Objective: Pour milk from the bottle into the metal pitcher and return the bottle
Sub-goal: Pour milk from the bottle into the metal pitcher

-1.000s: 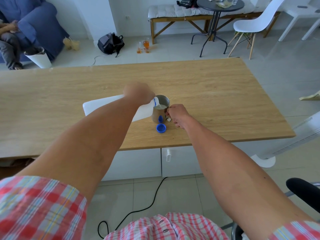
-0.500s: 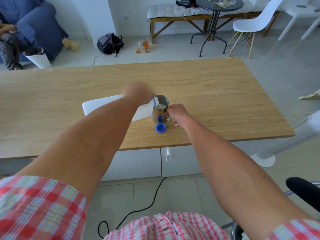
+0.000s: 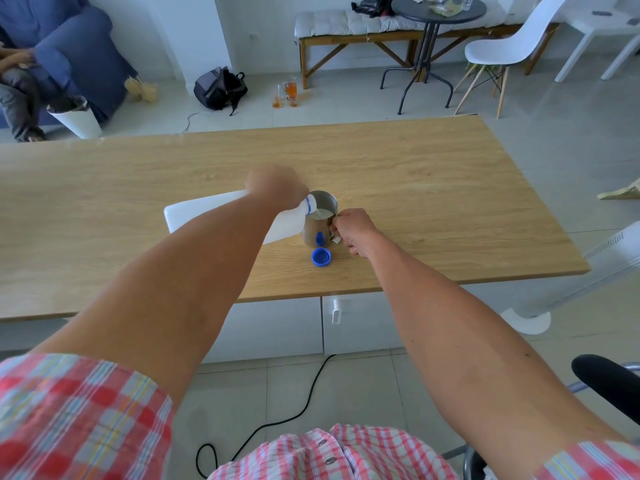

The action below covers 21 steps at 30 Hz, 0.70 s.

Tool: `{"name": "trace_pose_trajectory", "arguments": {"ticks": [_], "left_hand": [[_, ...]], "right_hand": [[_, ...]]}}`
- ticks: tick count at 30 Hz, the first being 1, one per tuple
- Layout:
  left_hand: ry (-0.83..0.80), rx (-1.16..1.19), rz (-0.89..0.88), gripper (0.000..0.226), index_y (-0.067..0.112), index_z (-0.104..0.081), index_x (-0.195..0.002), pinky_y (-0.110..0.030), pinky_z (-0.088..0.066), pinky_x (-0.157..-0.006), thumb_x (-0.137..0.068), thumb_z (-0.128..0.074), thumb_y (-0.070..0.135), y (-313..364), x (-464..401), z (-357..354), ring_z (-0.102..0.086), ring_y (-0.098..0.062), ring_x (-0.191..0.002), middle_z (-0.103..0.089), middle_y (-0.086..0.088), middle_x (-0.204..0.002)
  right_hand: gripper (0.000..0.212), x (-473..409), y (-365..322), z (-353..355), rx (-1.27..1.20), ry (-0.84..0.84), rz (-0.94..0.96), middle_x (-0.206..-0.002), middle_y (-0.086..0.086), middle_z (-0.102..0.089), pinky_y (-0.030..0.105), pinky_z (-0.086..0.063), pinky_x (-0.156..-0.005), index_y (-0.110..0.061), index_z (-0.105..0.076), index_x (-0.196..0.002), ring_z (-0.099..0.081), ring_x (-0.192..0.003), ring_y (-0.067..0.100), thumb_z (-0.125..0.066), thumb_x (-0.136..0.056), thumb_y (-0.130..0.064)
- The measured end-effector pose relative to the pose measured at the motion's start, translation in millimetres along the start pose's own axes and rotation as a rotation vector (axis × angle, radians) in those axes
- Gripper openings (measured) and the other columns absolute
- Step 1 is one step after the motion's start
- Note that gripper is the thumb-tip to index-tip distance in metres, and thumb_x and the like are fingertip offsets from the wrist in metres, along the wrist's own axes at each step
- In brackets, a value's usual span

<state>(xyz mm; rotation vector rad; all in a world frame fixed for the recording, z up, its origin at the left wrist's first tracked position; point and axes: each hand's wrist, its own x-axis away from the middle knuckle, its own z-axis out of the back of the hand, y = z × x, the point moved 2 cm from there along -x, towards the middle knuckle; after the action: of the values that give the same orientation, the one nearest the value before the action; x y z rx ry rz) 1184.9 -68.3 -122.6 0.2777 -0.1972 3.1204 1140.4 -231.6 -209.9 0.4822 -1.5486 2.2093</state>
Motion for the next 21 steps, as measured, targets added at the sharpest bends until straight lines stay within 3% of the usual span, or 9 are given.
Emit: {"name": "trace_pose_trajectory", "arguments": {"ticks": [12, 21], "left_hand": [[0.003, 0.009, 0.005, 0.030, 0.017, -0.059, -0.097, -0.036, -0.040, -0.069, -0.099, -0.043, 0.042, -0.3, -1.1, -0.2, -0.056, -0.028, -0.082, -0.050, -0.003, -0.077], [0.007, 0.003, -0.004, 0.031, 0.017, -0.060, -0.096, -0.035, -0.040, -0.068, -0.099, -0.042, 0.043, -0.9, -2.6, -0.6, -0.058, -0.028, -0.082, -0.054, -0.002, -0.079]], "right_hand": [[0.025, -3.7, 0.9, -1.6, 0.010, 0.005, 0.011, -0.079, 0.011, -0.053, 0.010, -0.019, -0.031, -0.012, -0.062, -0.088, -0.029, -0.042, 0.012, -0.041, -0.093, -0.001], [0.027, -6.5, 2.1, -1.3, 0.031, 0.004, -0.004, -0.076, 0.007, -0.056, 0.012, -0.021, -0.032, -0.015, -0.064, -0.083, -0.027, -0.033, 0.009, -0.042, -0.093, -0.004]]}}
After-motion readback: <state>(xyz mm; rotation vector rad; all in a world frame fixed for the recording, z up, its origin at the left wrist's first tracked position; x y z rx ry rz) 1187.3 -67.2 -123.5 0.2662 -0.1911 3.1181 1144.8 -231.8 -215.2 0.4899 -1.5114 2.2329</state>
